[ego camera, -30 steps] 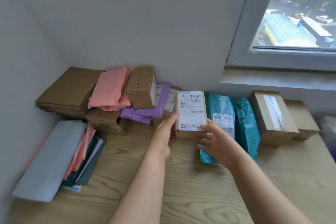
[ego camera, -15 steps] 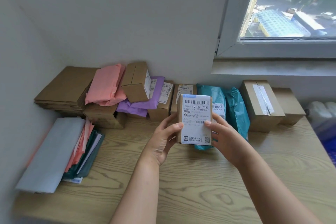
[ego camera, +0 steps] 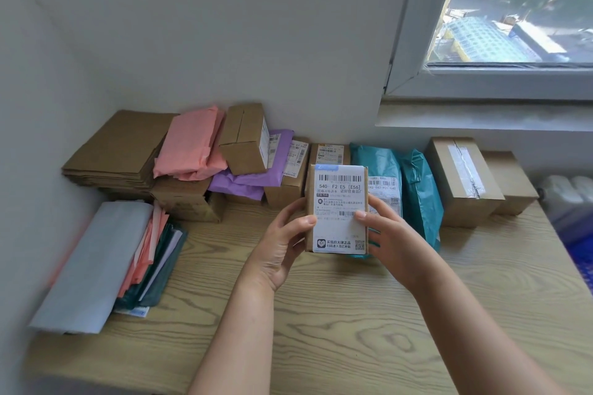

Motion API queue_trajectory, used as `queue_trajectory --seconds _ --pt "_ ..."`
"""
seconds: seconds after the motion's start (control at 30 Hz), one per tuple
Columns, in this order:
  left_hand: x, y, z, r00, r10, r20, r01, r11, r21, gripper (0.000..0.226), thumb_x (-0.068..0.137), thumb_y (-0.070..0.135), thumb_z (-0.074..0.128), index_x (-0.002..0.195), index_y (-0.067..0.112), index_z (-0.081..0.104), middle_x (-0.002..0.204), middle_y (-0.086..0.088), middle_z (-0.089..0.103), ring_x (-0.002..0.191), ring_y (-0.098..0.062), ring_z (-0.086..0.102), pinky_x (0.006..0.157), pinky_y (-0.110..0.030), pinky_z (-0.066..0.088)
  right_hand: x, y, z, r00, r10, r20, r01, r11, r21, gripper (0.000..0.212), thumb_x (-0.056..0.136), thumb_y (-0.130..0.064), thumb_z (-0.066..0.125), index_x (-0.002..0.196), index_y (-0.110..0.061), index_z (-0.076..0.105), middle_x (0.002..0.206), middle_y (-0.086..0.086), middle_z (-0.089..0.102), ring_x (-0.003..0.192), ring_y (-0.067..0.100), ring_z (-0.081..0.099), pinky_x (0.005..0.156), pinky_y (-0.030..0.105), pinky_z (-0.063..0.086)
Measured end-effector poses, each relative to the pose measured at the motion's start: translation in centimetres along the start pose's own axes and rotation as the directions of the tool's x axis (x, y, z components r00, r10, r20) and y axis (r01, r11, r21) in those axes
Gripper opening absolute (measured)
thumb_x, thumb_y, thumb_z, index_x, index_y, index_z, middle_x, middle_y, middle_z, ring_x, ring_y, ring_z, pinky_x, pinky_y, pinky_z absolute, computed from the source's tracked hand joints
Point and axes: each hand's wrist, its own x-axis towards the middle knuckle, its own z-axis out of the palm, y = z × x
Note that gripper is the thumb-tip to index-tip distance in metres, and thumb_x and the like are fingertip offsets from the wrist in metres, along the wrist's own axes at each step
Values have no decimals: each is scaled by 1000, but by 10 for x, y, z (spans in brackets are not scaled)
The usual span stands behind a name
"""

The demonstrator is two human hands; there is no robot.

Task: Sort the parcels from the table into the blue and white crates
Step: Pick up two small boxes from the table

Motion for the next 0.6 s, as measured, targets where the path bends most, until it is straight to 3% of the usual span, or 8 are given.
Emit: queue_trajectory --seconds 0.17,0.3,0.5,0.6 --pt "-1 -1 -10 1000 -22 -1 22 1000 3 81 56 29 81 133 17 57 124 -10 70 107 -24 66 94 -41 45 3 5 6 1000 20 -10 -20 1000 -10 66 81 -32 71 142 -38 47 126 -3 68 118 24 64 110 54 41" --pt "1 -6 -19 998 -62 -27 63 998 17 70 61 25 78 128 20 61 121 -8 71 101 -19 67 86 -34 50 9 13 10 997 69 -21 -69 997 -22 52 90 -25 68 138 -35 51 124 -2 70 114 24 67 105 50 46" --pt "1 -43 -38 934 -289 -210 324 934 154 28 80 24 69 107 20 74 100 -6 77 95 -24 66 80 -34 44 19 56 28 937 299 -181 -325 936 -135 26 98 -14 56 124 -18 61 108 4 75 90 22 74 71 33 58" --pt "-2 -64 -46 897 -372 -239 423 881 214 22 92 21 59 110 16 72 99 -5 78 93 -22 69 83 -31 46 24 85 32 888 390 -245 -439 877 -195 25 97 -14 56 122 -14 61 107 7 73 94 26 72 74 35 57"
